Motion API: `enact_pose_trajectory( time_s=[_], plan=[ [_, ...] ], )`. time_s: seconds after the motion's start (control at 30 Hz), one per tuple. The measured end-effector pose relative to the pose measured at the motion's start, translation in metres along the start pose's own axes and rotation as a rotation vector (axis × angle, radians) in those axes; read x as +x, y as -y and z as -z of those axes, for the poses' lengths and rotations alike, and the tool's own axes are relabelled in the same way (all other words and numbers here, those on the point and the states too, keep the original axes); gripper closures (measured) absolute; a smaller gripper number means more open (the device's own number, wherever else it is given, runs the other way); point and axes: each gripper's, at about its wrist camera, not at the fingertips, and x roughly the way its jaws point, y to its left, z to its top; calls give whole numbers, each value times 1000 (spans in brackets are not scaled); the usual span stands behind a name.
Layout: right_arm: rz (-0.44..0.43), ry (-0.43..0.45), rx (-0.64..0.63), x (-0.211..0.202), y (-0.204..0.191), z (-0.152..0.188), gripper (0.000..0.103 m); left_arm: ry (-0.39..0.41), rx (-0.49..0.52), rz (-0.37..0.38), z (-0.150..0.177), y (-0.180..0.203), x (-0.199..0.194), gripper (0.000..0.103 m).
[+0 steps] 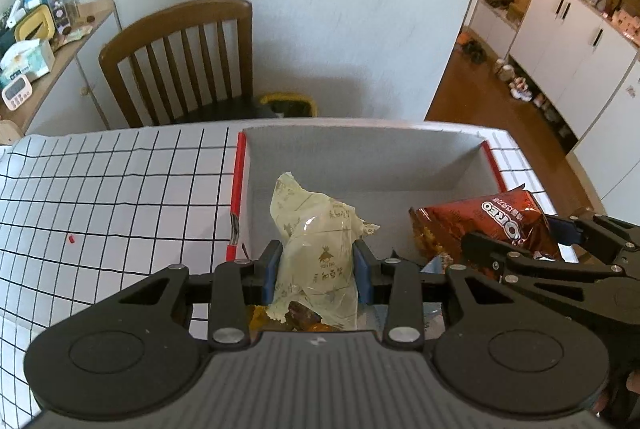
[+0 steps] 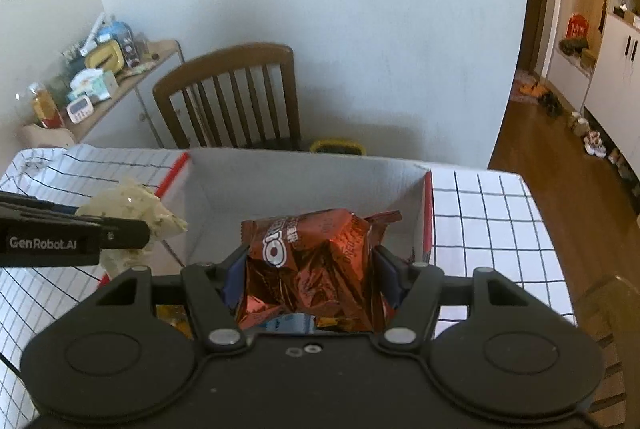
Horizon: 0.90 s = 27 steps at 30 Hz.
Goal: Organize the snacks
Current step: 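Carry both bags over the red box and lower them inside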
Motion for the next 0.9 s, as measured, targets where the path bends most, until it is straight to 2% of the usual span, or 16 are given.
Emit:
enact_pose_trajectory(
  time_s=[0.37,0.7,0.9],
  plan=[
    [30,-100,-10,44,10,4,39,-94,18,-39,1,7,53,66],
    [42,-116,-41,53,7,6,39,-141,46,-56,9,14,75,66],
    [55,-126,-48,56,7,7,34,-160,41,-59,12,13,80,66]
  ],
)
